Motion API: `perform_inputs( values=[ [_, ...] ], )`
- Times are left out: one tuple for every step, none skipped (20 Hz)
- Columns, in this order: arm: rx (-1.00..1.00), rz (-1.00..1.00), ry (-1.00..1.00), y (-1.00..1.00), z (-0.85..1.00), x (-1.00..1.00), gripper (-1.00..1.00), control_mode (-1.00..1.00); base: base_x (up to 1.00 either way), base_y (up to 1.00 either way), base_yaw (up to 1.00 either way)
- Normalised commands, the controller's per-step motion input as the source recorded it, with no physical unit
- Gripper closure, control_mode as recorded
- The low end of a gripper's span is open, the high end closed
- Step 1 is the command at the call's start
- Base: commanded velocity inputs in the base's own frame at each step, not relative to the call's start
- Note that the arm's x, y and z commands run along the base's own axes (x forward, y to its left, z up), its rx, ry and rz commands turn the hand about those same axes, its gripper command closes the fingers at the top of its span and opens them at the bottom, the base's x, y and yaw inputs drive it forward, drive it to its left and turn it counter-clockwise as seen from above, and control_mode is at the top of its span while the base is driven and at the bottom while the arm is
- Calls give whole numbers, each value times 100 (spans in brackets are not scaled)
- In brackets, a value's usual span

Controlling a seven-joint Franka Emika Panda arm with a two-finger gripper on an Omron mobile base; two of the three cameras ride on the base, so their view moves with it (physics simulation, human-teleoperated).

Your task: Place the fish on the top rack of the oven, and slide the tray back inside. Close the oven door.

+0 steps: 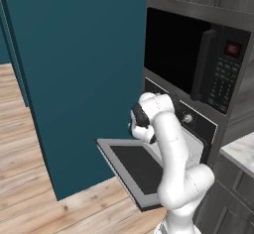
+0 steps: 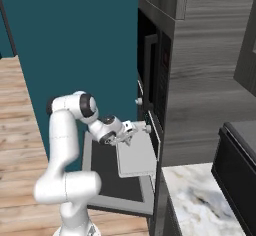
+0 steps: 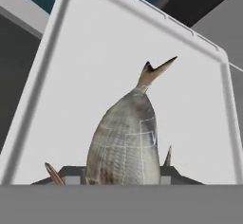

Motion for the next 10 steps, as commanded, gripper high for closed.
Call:
perform_inputs(
  values=[
    [0, 3, 0, -19, -66, 24, 100, -100, 0, 0, 0],
    [0, 4, 0, -16, -64, 27, 100, -100, 0, 0, 0],
    [0, 4, 0, -9, -69, 27, 100, -100, 0, 0, 0],
    [0, 5, 0, -6, -72, 24, 100, -100, 0, 0, 0],
    [0, 4, 0, -6, -74, 19, 100, -100, 0, 0, 0],
    [0, 4, 0, -4, -74, 16, -100, -100, 0, 0, 0],
    [0, 3, -1, -6, -74, 11, -100, -100, 0, 0, 0],
    [0, 3, 0, -13, -69, 3, -100, -100, 0, 0, 0],
    [0, 3, 0, -21, -63, 0, -100, -100, 0, 0, 0],
    [0, 3, 0, -31, -56, 0, -100, -100, 0, 0, 0]
  ],
)
